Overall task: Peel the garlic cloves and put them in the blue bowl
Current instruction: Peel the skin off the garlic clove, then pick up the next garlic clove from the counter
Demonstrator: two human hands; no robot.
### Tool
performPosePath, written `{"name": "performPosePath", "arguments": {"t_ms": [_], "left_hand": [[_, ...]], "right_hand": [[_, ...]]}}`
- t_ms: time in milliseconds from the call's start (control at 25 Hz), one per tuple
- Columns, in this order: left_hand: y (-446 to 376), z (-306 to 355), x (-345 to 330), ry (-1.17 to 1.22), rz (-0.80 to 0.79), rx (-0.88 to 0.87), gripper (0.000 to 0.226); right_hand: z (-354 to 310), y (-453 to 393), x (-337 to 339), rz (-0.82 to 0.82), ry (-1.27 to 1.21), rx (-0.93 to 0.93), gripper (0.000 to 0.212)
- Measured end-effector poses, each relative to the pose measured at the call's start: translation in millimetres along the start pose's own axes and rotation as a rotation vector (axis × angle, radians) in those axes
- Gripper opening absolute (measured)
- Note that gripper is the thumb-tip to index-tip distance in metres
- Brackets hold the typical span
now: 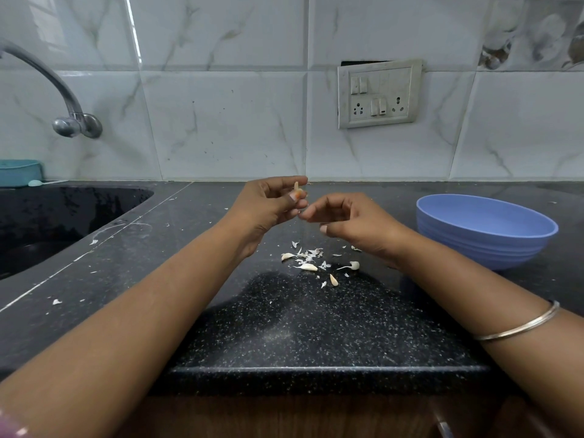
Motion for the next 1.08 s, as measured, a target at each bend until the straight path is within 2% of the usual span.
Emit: {"name": "performPosePath", "arguments": {"t_ms": [80, 320, 520, 760, 1080], "left_hand": [[1, 1, -1, -0.038, -0.013, -0.015, 0.026], [1, 3, 0, -0.137, 0.008, -0.039, 0.011], [1, 2, -4, -0.417, -0.015, -0.091, 0.013], [-2, -1, -9, -0.747, -0.044, -0.168, 0.011], [-1, -3, -11, -0.82, -0.058, -0.15, 0.02]], "right_hand": [[2, -1, 0, 0.007, -0.014, 0.001, 0.04], [2, -2, 6, 0.142, -0.088, -0.018, 0.028], [1, -2, 15, 0.241, -0.033, -0.035, 0.025], [5, -4, 16, 0.2, 0.053, -0.04, 0.009], [6, -5, 28, 0.214, 0.153, -0.076, 0.015]]}}
Point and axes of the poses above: each hand's wrist, its own y-axis away from the middle knuckle, its own x-axis out of the back of the hand, z = x × y, the point moved 5 cm from there along -y, towards the middle knuckle, and after that the axes turned 4 degrees about -y, right-handed, at the moved point
